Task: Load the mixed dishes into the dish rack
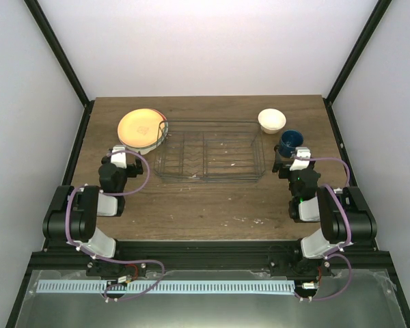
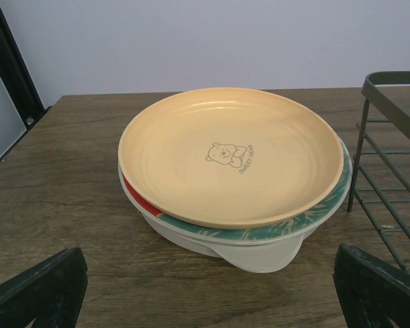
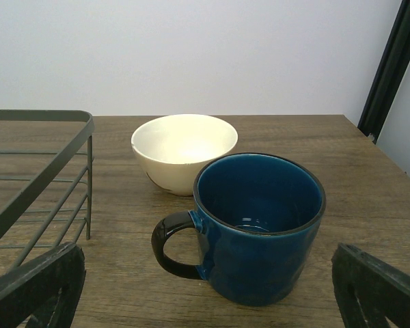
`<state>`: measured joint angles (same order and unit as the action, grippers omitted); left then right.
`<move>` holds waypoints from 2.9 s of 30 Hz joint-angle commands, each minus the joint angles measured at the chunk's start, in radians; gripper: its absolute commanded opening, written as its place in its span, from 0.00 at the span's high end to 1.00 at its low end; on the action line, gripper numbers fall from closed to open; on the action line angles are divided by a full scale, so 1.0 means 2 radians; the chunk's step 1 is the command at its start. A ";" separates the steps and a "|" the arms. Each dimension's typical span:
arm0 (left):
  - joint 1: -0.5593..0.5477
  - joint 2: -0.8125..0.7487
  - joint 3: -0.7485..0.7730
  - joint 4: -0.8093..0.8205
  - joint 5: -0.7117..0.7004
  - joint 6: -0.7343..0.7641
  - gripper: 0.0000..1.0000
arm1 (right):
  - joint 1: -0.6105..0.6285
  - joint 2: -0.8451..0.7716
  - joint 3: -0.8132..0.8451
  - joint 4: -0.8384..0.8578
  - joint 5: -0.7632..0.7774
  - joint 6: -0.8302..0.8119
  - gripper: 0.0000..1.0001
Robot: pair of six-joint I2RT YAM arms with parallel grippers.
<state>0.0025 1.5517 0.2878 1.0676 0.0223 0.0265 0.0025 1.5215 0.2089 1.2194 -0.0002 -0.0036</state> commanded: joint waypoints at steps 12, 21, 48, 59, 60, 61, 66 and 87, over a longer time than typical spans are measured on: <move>-0.023 -0.063 -0.017 0.023 -0.031 0.018 0.00 | 0.008 -0.069 0.034 -0.097 0.019 -0.005 0.00; -0.032 -0.254 0.071 -0.230 -0.023 0.082 0.00 | 0.020 -0.165 0.171 -0.392 0.054 0.011 0.00; -0.155 0.148 0.775 -0.995 0.083 -0.107 0.01 | 0.047 0.063 0.770 -1.063 0.156 0.152 0.00; -0.207 0.191 0.762 -1.014 0.087 -0.165 0.00 | 0.047 0.061 0.762 -1.103 0.149 0.174 0.00; -0.209 0.193 0.760 -1.013 0.086 -0.168 0.00 | 0.047 0.061 0.760 -1.104 0.149 0.174 0.00; -0.211 0.196 0.757 -1.013 0.085 -0.170 0.00 | 0.047 0.061 0.758 -1.105 0.148 0.173 0.00; -0.223 0.211 0.743 -1.011 0.049 -0.179 0.00 | 0.047 0.060 0.745 -1.107 0.148 0.169 0.00; -0.258 0.273 0.748 -0.992 0.074 -0.218 0.00 | 0.047 0.037 0.701 -1.092 0.136 0.147 0.00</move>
<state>-0.4946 2.0705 1.7721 -0.9272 0.1410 -0.3866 0.0872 1.6367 1.6176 -0.9714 0.2714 0.3077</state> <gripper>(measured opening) 0.997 0.999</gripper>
